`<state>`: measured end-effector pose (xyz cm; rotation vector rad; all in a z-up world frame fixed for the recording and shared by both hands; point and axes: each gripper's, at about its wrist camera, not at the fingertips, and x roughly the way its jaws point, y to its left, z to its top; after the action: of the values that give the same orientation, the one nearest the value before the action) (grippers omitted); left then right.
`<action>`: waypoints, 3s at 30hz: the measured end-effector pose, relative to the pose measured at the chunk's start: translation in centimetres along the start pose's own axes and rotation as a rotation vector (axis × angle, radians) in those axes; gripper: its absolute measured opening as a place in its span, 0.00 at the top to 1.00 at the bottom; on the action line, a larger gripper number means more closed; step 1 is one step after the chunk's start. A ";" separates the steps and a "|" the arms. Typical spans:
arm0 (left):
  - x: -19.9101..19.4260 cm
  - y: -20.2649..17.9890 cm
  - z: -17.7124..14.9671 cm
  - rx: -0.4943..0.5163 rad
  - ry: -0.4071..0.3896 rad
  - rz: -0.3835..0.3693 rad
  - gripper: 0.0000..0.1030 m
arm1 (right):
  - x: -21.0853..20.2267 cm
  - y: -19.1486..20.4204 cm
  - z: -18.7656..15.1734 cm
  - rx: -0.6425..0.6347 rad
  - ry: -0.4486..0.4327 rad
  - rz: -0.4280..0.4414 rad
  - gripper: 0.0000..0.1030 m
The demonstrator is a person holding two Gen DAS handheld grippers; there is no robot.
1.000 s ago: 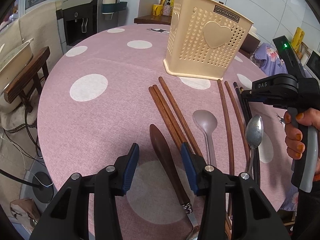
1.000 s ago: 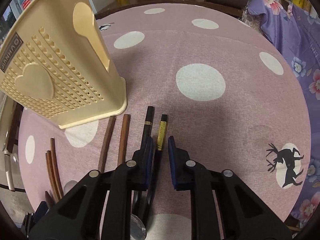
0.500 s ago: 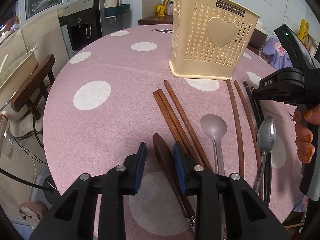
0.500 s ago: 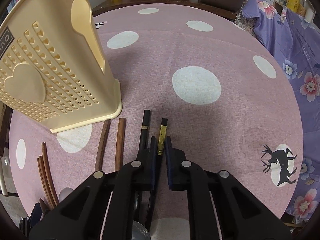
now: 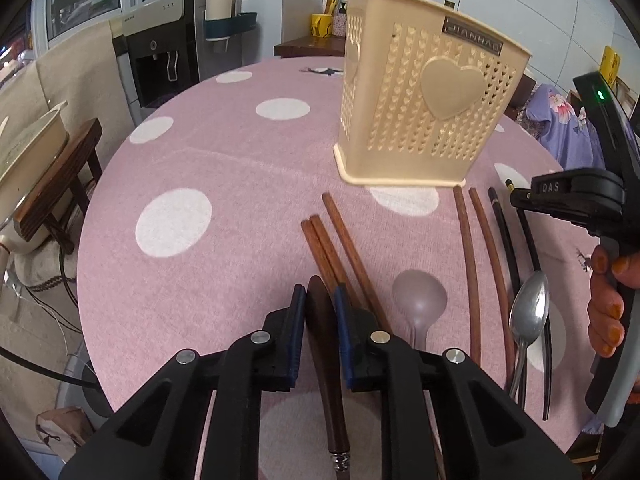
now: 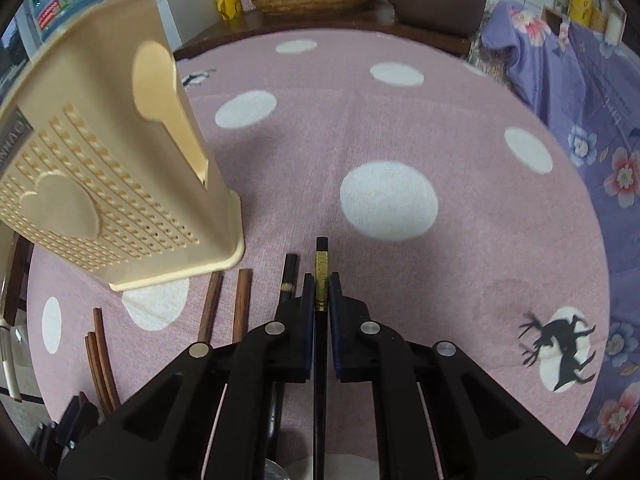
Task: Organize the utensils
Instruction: 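Lift both utensils into the cream holder and open both tools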
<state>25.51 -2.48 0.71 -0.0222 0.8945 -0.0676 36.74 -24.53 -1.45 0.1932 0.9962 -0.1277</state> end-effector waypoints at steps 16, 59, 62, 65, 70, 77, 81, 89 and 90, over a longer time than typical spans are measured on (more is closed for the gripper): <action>-6.5 1.6 6.8 -0.020 -0.231 -0.019 0.85 | -10.3 -2.5 2.1 -0.041 -0.320 0.051 0.93; -12.7 -3.1 21.9 -0.020 -0.449 -0.122 0.85 | -26.8 5.4 12.7 -0.077 -0.608 0.226 0.93; -10.1 -3.6 20.7 -0.013 -0.427 -0.111 0.85 | -23.9 5.7 11.7 -0.087 -0.588 0.193 0.93; -8.2 -3.8 19.6 -0.009 -0.411 -0.100 0.85 | -21.4 5.8 11.1 -0.089 -0.549 0.190 0.93; -5.8 -3.8 18.2 -0.006 -0.372 -0.087 0.85 | -18.6 5.8 9.7 -0.106 -0.526 0.182 0.92; -3.3 -3.5 16.3 -0.001 -0.314 -0.082 0.85 | -16.2 5.4 8.5 -0.100 -0.491 0.192 0.92; -2.5 -3.6 15.7 0.002 -0.286 -0.087 0.85 | -15.9 5.3 8.1 -0.095 -0.488 0.200 0.92; -4.4 -3.5 14.5 0.030 -0.346 -0.089 0.67 | -16.1 4.5 7.7 -0.077 -0.488 0.215 0.79; -4.9 -3.4 14.2 0.032 -0.362 -0.090 0.62 | -16.4 4.4 7.3 -0.073 -0.503 0.215 0.70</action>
<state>33.37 -5.68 13.56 -0.0436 0.5300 -0.1566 34.75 -21.58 16.69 0.1877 0.4740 0.0570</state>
